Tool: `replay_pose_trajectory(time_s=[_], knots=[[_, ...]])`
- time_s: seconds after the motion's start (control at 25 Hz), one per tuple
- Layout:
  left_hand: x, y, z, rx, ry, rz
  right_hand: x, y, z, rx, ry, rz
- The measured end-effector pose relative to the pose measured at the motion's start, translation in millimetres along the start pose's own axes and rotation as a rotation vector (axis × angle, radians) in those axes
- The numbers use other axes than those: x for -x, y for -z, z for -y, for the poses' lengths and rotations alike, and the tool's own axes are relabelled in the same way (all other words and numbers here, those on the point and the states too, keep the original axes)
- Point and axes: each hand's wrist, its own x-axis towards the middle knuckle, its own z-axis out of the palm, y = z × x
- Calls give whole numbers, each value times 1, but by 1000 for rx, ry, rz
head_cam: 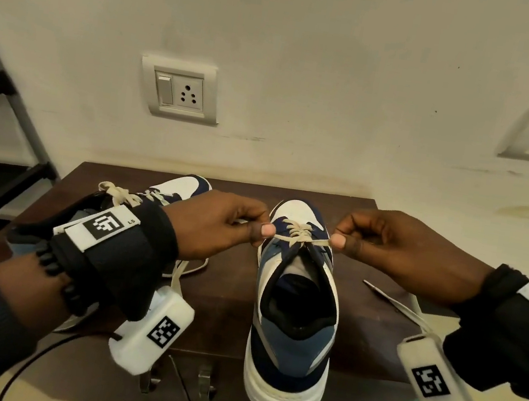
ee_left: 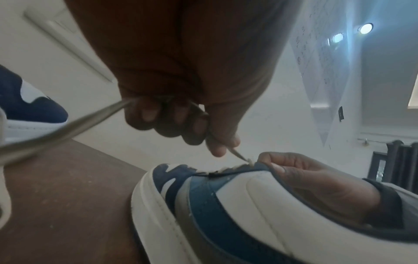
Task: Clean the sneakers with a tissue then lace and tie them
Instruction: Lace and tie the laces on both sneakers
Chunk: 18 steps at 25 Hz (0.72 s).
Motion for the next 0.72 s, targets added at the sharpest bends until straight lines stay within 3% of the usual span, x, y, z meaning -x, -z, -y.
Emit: replay_pose_trajectory(time_s=[0.24, 0.52, 0.64, 0.72], knots=[[0, 5, -3, 66, -19, -74, -2, 13, 4, 12, -16, -38], [3, -7, 4, 73, 17, 21, 3, 10, 0, -24, -45, 28], [4, 5, 2, 111, 51, 4, 8, 20, 1, -10, -92, 148], [6, 13, 0, 211, 82, -41, 12, 25, 0, -70, -87, 128]])
